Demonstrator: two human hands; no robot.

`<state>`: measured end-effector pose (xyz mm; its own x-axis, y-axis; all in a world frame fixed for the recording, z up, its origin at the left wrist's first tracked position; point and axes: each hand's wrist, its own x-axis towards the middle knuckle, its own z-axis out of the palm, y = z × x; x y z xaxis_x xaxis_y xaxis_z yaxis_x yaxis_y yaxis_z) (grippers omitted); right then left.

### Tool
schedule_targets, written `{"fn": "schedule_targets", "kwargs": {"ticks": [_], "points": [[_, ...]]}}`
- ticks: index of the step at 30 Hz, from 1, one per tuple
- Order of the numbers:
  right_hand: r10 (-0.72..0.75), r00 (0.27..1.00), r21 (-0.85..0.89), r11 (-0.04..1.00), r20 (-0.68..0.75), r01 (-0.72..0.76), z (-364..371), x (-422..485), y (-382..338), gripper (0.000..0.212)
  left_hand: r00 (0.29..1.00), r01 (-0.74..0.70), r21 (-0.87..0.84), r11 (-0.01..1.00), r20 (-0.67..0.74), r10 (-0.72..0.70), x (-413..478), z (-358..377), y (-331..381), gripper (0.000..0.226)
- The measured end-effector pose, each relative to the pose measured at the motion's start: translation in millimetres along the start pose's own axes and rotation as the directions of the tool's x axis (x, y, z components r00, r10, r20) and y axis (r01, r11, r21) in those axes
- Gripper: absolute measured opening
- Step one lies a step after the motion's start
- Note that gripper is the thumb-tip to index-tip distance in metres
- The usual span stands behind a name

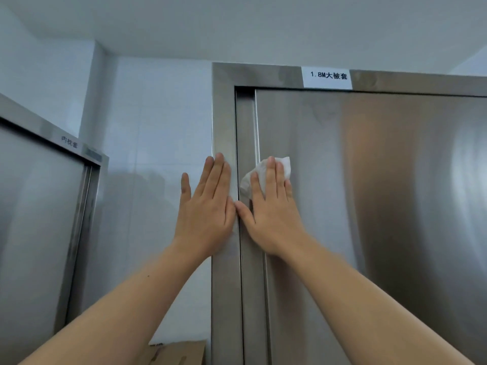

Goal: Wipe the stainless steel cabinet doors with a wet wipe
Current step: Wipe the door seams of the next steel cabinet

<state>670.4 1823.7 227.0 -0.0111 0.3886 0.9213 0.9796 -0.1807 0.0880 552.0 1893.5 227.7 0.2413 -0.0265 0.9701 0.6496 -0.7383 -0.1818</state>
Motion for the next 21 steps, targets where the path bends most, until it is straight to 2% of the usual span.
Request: {"fn": "schedule_targets", "kwargs": {"ticks": [7,13,21], "points": [[-0.019,1.0,-0.027,0.999,-0.018,0.018,-18,51,7,0.07,1.0,-0.015,0.058,0.998,-0.019,0.016,39,-2,-3,0.066],[-0.107,0.992,-0.034,0.994,-0.064,0.105,-24,78,17,0.069,0.997,0.001,-0.037,0.999,-0.078,-0.004,41,2,-4,0.066],[-0.169,0.971,0.106,0.976,-0.167,0.188,-22,79,24,0.074,0.996,-0.002,-0.057,0.998,-0.086,-0.003,41,3,-6,0.06]]}}
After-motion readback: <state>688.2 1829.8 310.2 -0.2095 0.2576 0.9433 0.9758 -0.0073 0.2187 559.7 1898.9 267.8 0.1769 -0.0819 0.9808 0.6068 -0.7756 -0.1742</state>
